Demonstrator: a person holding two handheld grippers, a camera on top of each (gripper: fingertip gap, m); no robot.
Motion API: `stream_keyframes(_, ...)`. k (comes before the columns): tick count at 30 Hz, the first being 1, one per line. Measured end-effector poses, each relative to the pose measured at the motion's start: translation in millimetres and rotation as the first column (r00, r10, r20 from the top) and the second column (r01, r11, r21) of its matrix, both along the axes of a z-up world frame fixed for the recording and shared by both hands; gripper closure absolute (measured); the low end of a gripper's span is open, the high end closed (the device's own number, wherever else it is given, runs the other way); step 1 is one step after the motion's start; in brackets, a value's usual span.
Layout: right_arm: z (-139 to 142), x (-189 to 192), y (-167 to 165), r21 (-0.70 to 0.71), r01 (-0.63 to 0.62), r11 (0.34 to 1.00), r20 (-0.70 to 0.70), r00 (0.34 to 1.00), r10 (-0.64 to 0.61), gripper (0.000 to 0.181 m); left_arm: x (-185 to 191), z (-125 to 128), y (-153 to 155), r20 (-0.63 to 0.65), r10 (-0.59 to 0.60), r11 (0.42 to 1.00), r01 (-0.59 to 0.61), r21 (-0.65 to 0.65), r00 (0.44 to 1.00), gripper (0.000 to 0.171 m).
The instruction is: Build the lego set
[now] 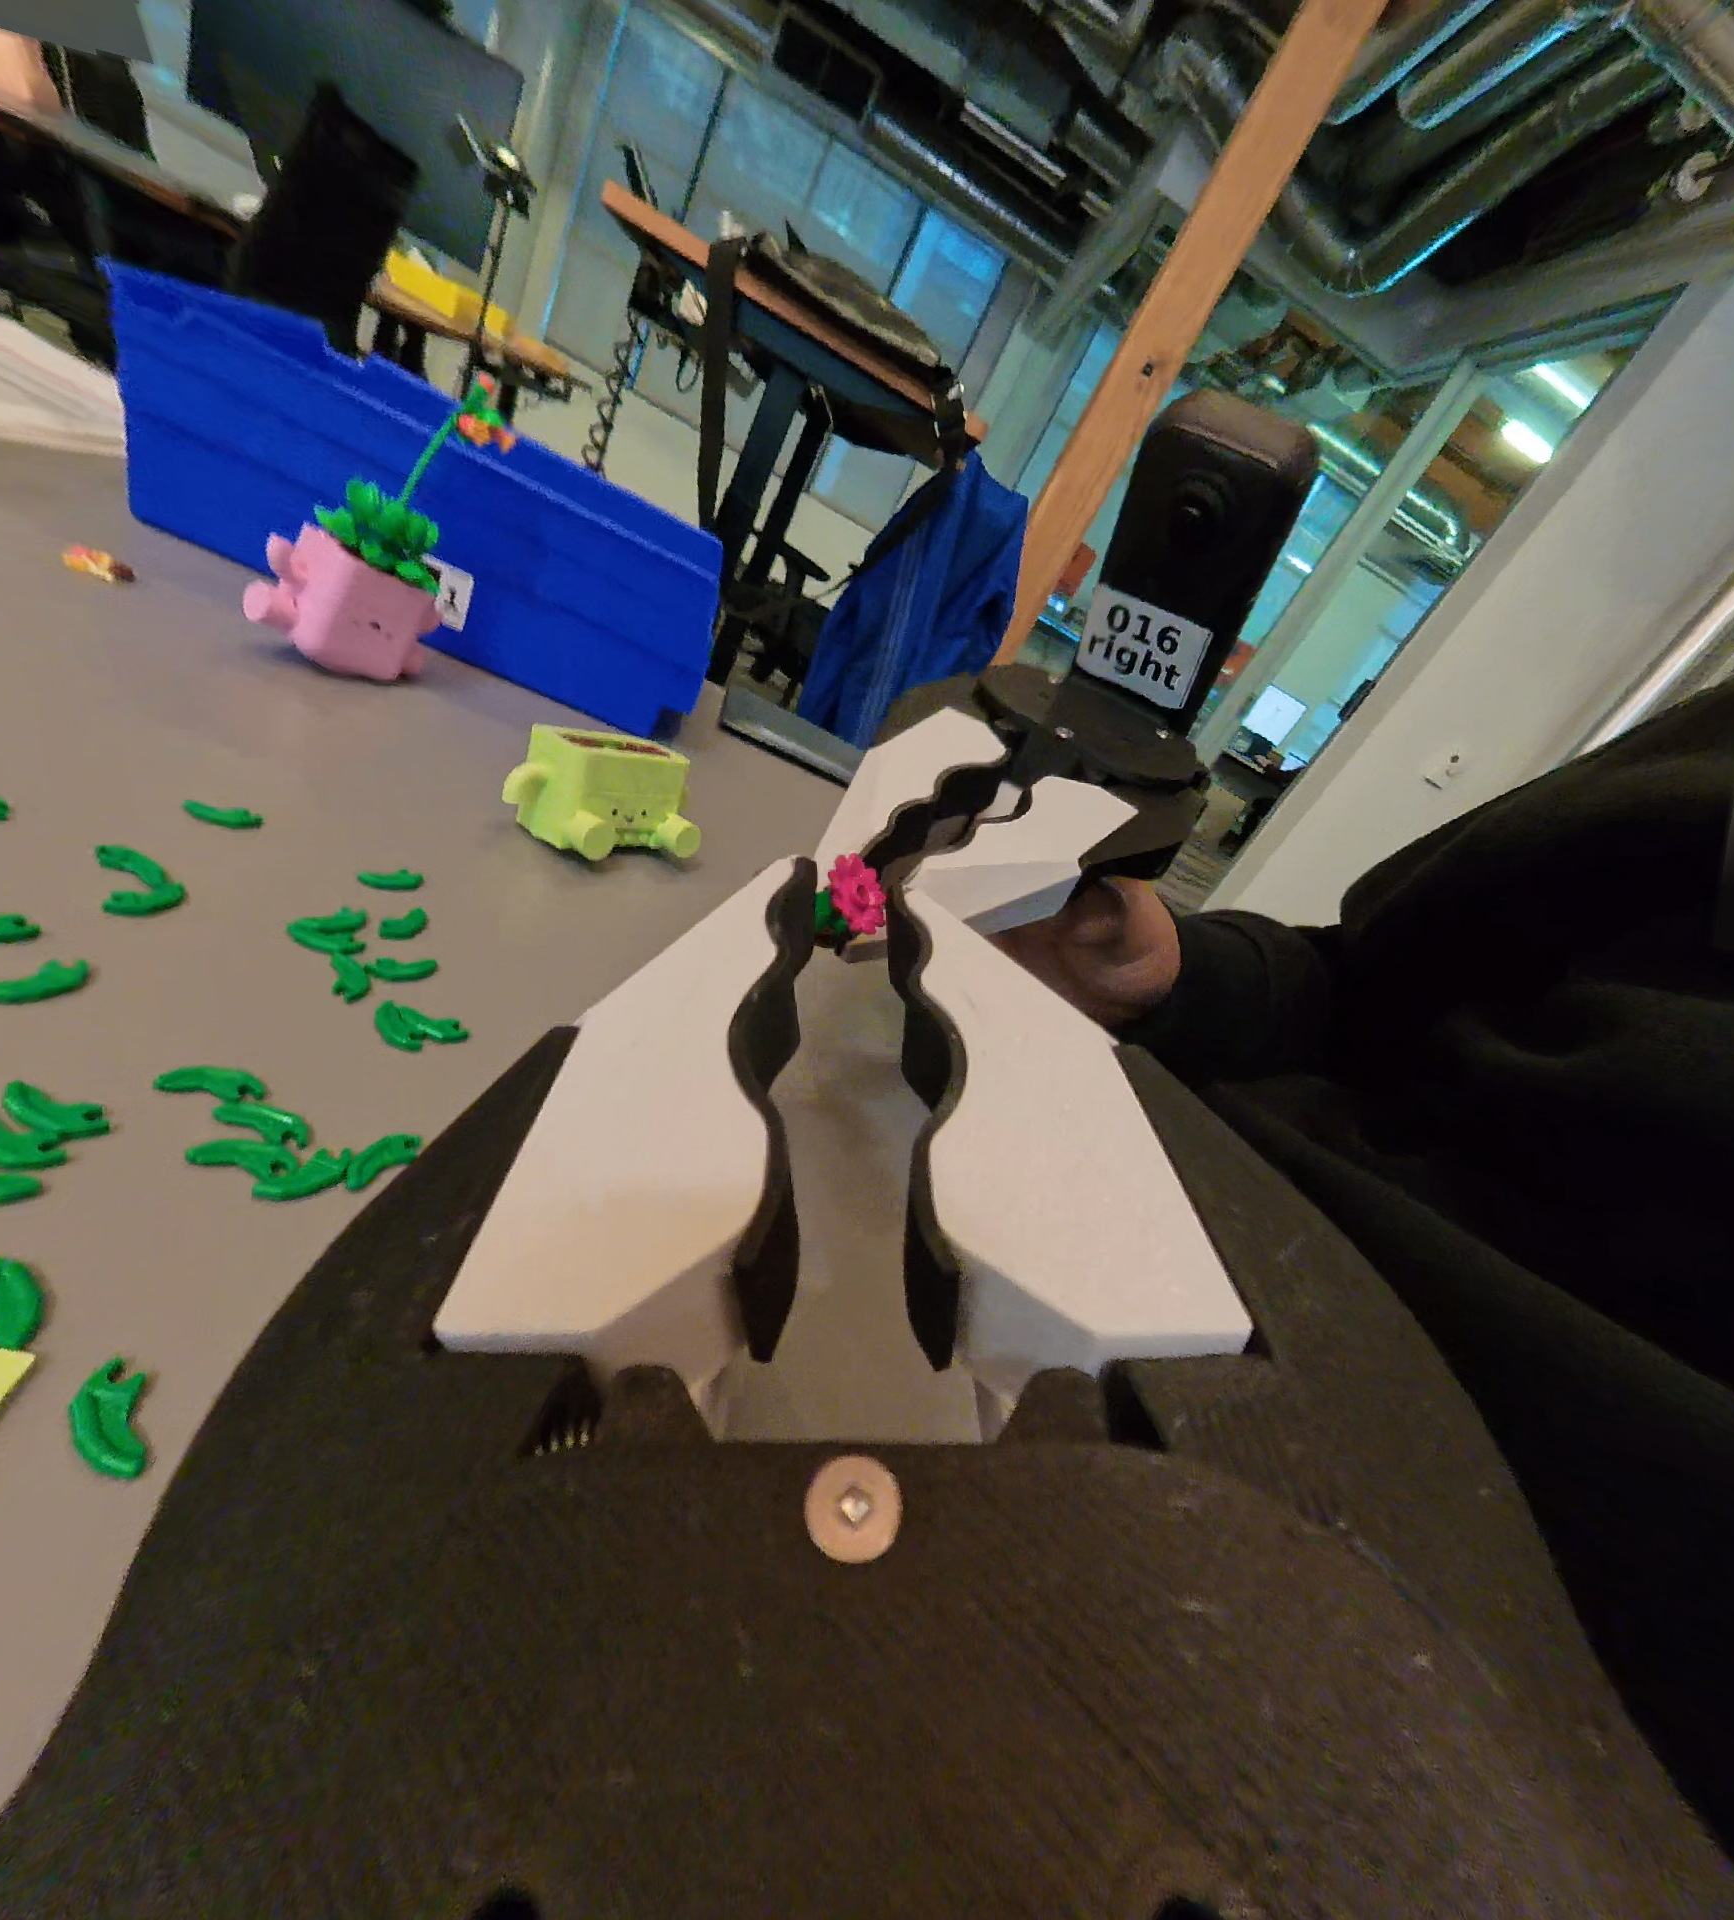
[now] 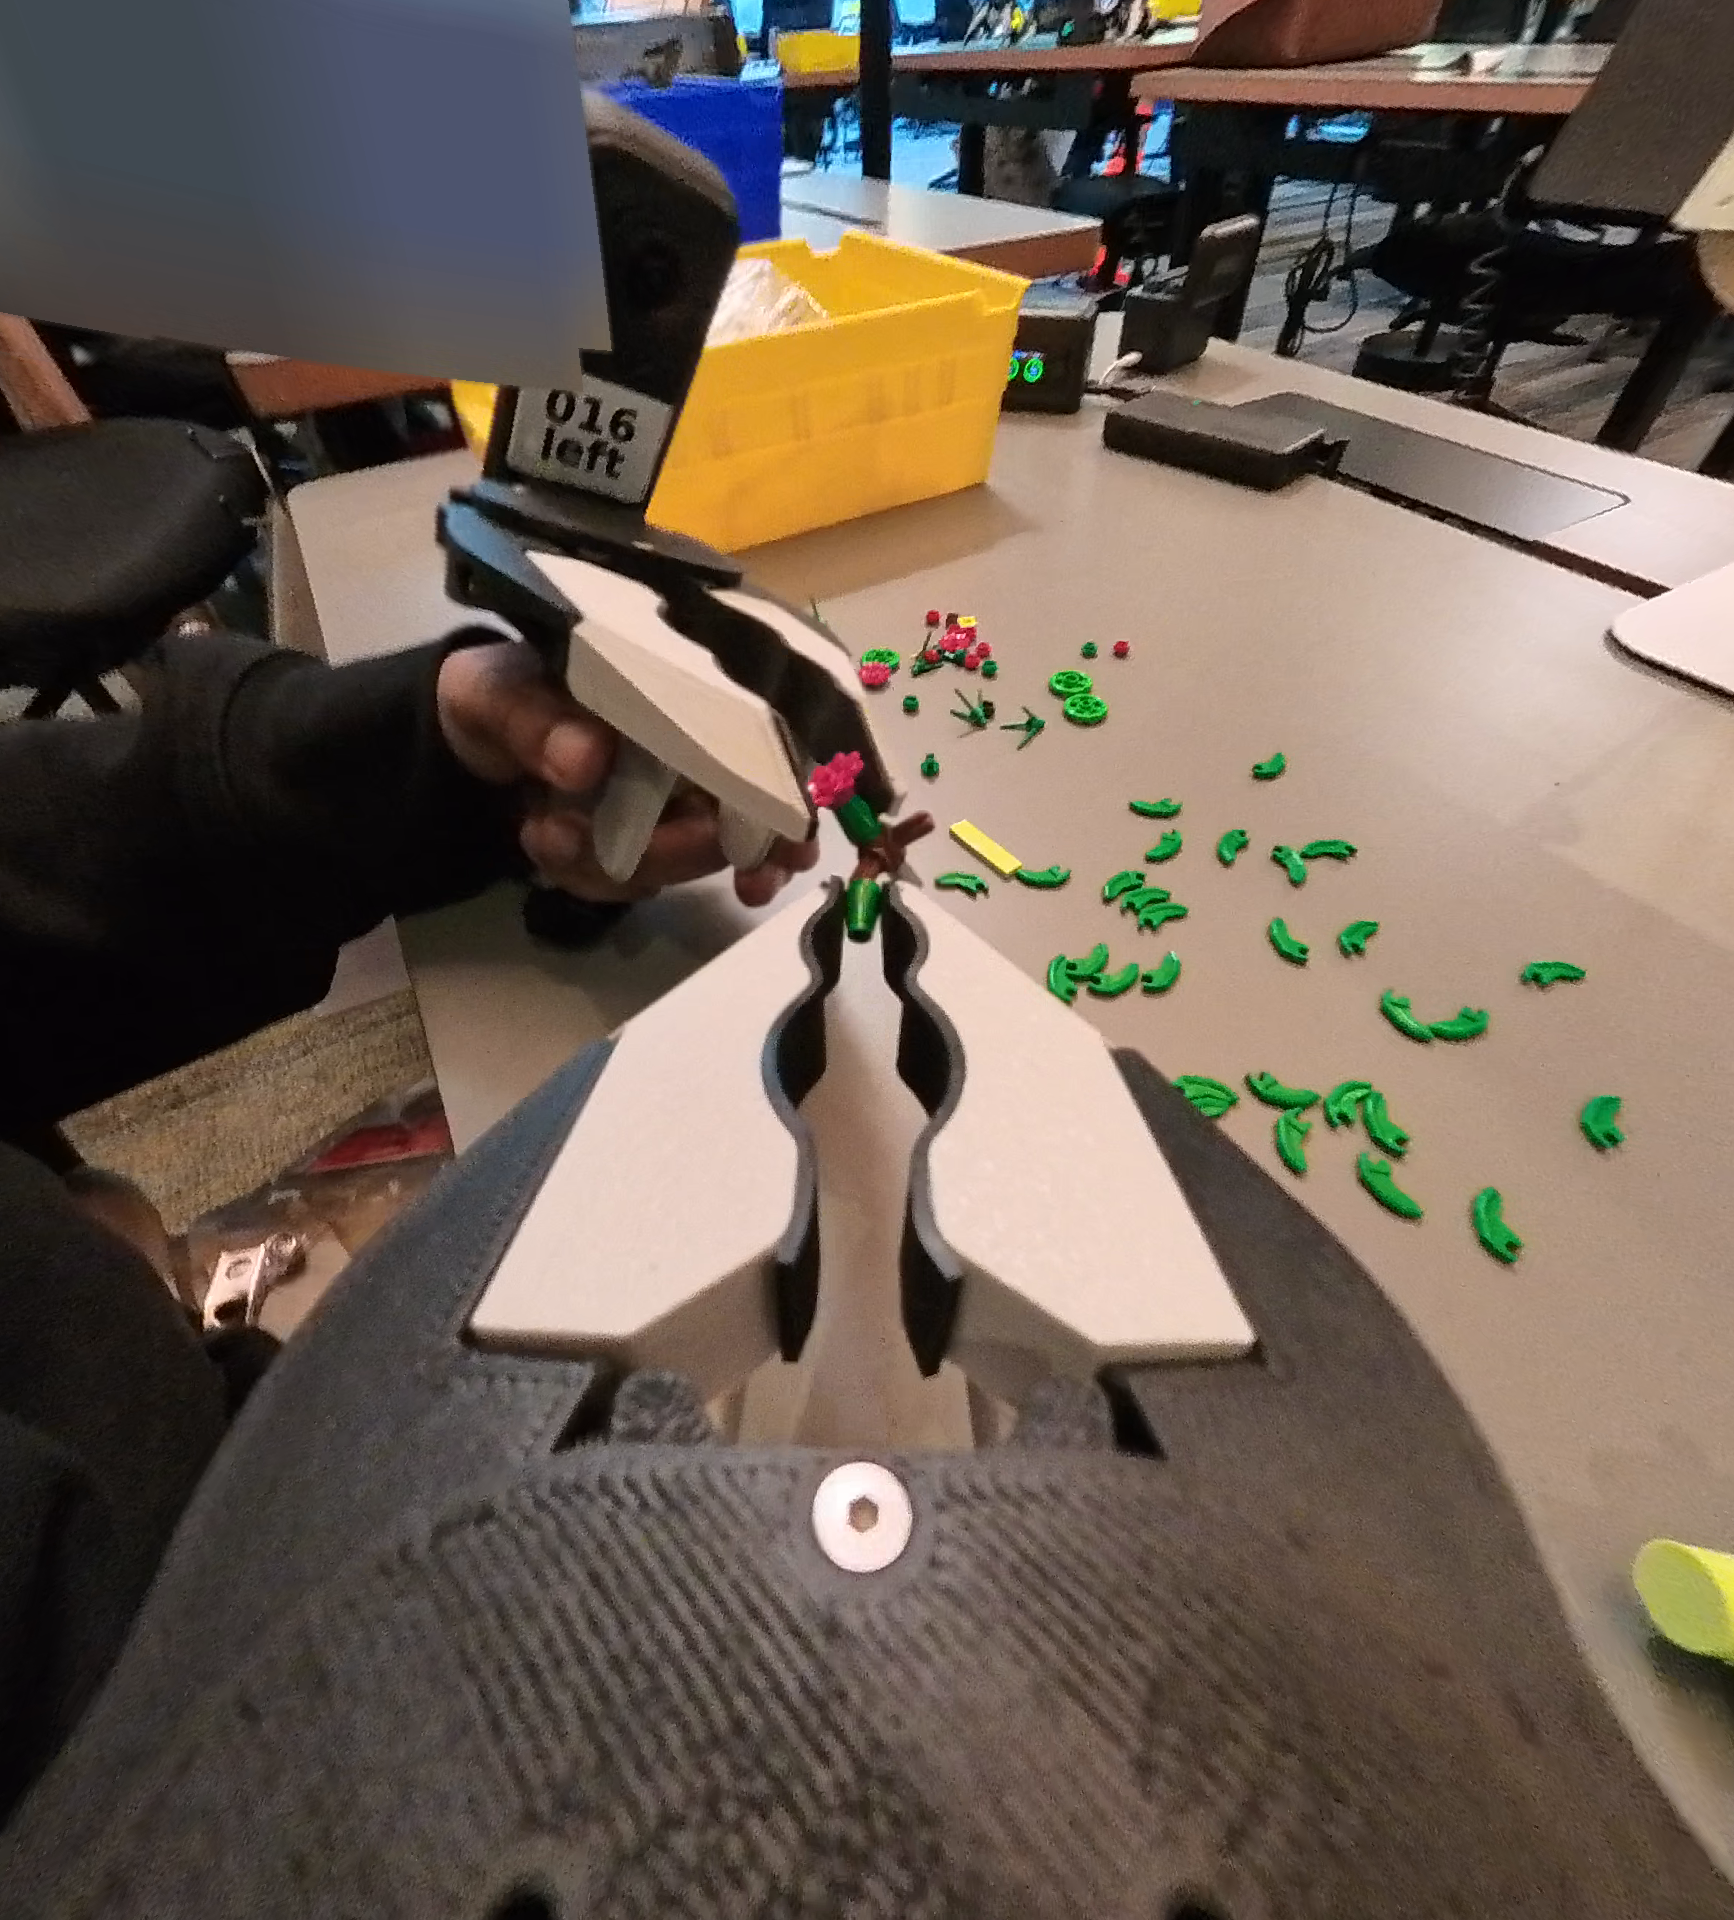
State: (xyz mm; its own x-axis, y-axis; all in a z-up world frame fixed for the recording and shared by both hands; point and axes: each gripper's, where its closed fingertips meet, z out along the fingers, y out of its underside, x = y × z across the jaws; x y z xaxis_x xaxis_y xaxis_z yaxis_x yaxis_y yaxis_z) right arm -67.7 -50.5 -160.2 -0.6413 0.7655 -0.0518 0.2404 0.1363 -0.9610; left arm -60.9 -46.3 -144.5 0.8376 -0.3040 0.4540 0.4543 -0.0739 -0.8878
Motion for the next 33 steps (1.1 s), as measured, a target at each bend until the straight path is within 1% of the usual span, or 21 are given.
stream_keyframes(4,11,0,-3,-0.108,-0.004,0.994,-0.012,1.0,0.003,0.177,2,13,-1,-0.033,0.022,0.997,-0.02,0.073,0.999,0.161)
stream_keyframes(10,26,2,-6,-0.271,-0.034,0.962,-0.021,0.999,0.029,0.177,2,28,-6,-0.023,0.031,0.987,-0.027,0.161,0.999,0.164)
stream_keyframes(13,29,2,-6,-0.283,-0.03,0.959,-0.026,0.999,0.023,0.177,1,29,-6,-0.032,0.044,0.984,-0.037,0.172,0.999,0.164)
stream_keyframes(20,31,2,-8,-0.263,-0.026,0.965,-0.043,0.999,0.015,0.177,2,34,-6,-0.012,0.035,0.979,-0.032,0.2,0.999,0.164)
stream_keyframes(23,27,0,-7,-0.252,-0.017,0.968,-0.027,1.0,0.011,0.176,0,30,-4,-0.012,0.042,0.983,-0.039,0.181,0.999,0.164)
stream_keyframes(25,16,-2,-6,-0.235,-0.003,0.972,0.019,1.0,0.007,0.176,-3,23,-2,-0.001,0.049,0.99,-0.049,0.134,0.999,0.164)
stream_keyframes(28,-8,-4,-4,-0.167,0.009,0.986,0.102,0.995,0.008,0.176,-9,-2,4,-0.023,0.064,0.998,-0.064,-0.003,0.998,0.163)
stream_keyframes(30,-29,-5,2,-0.048,0.026,0.999,0.134,0.991,-0.019,0.177,-17,-19,6,-0.071,0.109,0.989,-0.115,-0.089,0.991,0.164)
stream_keyframes(32,-51,-5,8,0.112,0.03,0.993,0.163,0.985,-0.049,0.177,-21,-23,6,-0.068,0.12,0.985,-0.128,-0.12,0.99,0.163)
stream_keyframes(33,-62,-5,11,0.199,0.029,0.979,0.179,0.982,-0.065,0.177,-22,-23,5,-0.061,0.126,0.983,-0.133,-0.124,0.99,0.163)
